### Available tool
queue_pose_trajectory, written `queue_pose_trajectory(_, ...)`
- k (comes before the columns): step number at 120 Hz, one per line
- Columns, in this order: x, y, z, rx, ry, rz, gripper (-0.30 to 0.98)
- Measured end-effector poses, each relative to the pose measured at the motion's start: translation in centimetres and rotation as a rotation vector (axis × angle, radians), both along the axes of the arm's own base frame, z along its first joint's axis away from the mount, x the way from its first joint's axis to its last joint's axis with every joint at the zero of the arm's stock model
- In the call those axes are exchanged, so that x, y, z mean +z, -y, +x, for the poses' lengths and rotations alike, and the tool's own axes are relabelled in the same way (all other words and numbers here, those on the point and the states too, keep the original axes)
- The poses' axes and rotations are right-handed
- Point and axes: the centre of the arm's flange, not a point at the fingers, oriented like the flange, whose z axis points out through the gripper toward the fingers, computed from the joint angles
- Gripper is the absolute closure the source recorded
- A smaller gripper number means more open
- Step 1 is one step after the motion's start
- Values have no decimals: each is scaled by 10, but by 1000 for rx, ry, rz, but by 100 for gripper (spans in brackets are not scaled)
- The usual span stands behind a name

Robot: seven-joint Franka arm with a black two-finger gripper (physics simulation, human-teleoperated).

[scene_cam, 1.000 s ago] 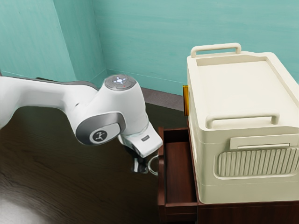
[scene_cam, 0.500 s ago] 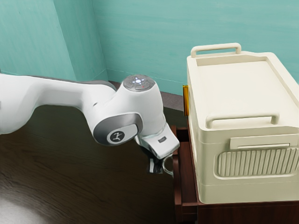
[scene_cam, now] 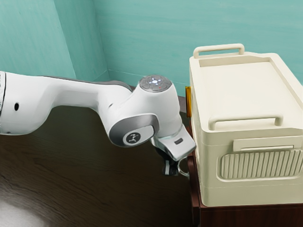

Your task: Push the drawer handle with one arm to close the drawer

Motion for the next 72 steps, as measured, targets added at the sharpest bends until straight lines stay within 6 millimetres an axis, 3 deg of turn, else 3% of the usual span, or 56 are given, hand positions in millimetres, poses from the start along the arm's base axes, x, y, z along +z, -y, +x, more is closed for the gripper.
queue_pose_trajectory(72, 0, 3, 12, -127, 7, 17, 79)
